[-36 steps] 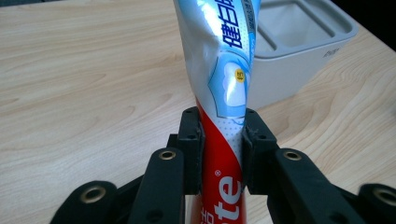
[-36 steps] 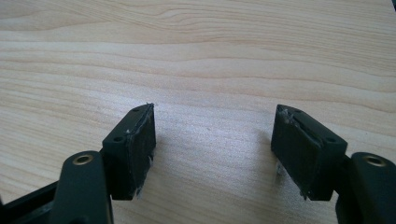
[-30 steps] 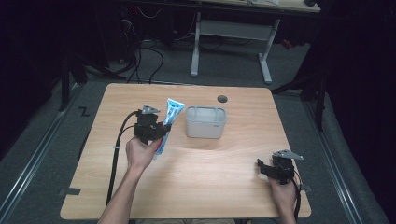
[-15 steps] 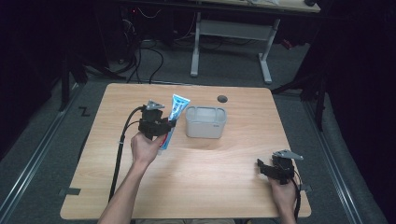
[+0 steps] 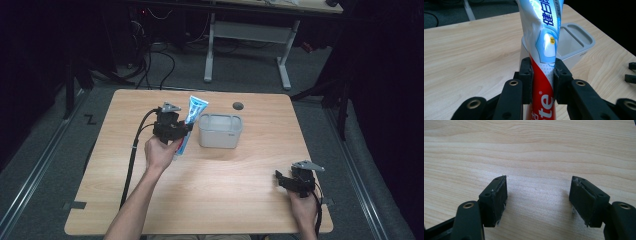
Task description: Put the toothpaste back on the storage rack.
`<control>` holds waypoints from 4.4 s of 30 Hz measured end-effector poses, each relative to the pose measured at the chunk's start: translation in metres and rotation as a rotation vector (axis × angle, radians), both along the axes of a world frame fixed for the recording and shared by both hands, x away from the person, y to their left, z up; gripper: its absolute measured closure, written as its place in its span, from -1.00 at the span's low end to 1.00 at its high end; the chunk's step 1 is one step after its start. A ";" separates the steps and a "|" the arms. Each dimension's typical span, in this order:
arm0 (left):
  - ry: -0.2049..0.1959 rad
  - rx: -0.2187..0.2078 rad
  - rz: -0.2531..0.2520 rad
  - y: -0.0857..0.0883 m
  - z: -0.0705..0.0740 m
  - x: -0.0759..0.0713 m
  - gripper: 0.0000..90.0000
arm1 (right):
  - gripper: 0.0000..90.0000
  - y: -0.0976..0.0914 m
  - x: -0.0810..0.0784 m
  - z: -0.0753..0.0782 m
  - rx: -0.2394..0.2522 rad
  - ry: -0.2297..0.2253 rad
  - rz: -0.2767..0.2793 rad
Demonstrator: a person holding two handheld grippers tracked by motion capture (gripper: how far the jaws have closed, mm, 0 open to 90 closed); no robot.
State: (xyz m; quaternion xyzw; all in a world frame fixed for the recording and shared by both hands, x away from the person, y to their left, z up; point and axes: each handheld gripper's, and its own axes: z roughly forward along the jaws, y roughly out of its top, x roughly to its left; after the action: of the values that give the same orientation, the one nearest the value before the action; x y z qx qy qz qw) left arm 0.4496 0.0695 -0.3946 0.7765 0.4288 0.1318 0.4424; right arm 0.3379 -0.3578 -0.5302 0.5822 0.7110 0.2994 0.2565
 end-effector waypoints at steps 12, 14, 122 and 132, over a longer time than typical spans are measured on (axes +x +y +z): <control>-0.026 -0.026 -0.023 -0.014 0.008 0.009 0.63 | -0.32 0.000 0.000 0.000 0.001 0.000 0.000; -0.027 -0.033 -0.024 -0.017 0.009 0.011 0.63 | -0.32 0.000 0.000 0.000 0.002 0.002 0.000; -0.090 -0.050 -0.042 -0.123 0.003 0.093 0.61 | -0.32 0.002 -0.001 0.000 0.001 0.005 0.031; -0.089 -0.041 -0.047 -0.122 -0.002 0.091 0.60 | -0.32 0.002 -0.001 0.000 0.000 0.004 0.031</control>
State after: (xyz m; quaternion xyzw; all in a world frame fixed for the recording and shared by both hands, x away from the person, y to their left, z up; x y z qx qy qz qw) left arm 0.5402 -0.0528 -0.3963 0.7706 0.3931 0.1468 0.4797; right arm 0.3374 -0.3559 -0.5300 0.5718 0.7205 0.3023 0.2502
